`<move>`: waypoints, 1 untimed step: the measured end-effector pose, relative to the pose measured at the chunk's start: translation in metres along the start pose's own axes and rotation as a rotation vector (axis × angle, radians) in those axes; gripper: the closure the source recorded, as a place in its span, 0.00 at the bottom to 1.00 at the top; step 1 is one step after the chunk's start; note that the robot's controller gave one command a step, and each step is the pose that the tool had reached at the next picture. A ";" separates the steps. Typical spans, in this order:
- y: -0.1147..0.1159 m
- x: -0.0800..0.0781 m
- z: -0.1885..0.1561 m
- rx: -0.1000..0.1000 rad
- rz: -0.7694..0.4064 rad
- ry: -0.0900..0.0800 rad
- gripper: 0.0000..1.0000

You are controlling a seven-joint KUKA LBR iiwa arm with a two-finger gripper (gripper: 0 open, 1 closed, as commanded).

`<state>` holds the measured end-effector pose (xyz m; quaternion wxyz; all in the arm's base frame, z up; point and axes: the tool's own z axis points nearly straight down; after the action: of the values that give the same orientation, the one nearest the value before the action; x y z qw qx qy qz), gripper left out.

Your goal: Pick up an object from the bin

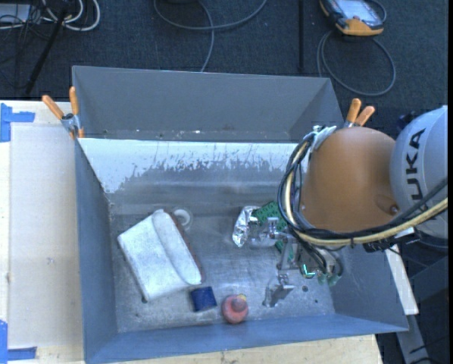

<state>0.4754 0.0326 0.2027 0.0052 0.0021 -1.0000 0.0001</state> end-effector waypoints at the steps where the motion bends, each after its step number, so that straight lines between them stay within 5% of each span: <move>1: 0.067 -0.026 0.093 -0.002 -0.028 -0.002 0.00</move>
Offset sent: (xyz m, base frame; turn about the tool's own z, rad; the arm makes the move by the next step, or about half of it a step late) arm 0.0261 0.0638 -0.0877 -0.0223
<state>0.4998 0.0998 0.1099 0.0040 0.0161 -0.9999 -0.0008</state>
